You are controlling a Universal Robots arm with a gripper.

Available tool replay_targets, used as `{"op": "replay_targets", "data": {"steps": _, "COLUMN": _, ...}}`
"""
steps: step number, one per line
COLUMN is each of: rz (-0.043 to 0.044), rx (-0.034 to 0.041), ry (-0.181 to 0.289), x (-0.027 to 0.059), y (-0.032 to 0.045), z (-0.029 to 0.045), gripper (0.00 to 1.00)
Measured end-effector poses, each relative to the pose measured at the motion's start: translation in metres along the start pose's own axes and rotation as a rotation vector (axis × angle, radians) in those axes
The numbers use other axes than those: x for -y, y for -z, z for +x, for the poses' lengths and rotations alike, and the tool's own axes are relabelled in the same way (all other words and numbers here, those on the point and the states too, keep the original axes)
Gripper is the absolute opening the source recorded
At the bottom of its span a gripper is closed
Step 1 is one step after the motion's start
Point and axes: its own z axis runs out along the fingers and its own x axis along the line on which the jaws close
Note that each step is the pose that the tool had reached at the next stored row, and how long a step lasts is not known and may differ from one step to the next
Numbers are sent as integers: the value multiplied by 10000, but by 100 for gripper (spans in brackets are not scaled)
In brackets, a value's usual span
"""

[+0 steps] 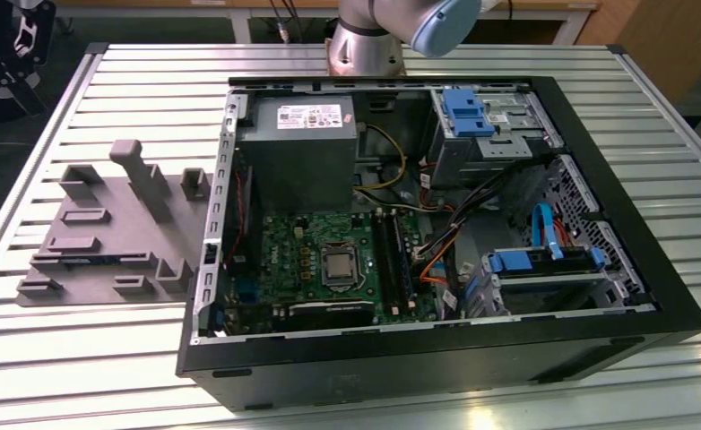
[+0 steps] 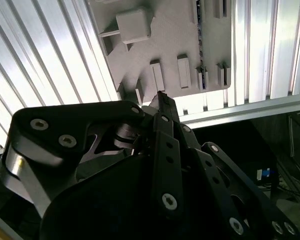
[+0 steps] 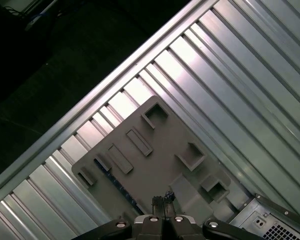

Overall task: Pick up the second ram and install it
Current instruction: 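Pick up the second ram and move it above second insertion slot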

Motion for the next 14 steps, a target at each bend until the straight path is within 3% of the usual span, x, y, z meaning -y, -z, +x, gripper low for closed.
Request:
{"op": "replay_targets", "data": {"steps": 6, "rz": -3, "rx": -4, "ry": 116, "x": 0, "y": 0, "z": 0, "gripper": 11}}
{"op": "replay_targets", "data": {"steps": 14, "rz": -35, "rx": -63, "ry": 1466, "x": -4, "y": -11, "z": 5, "gripper": 11}}
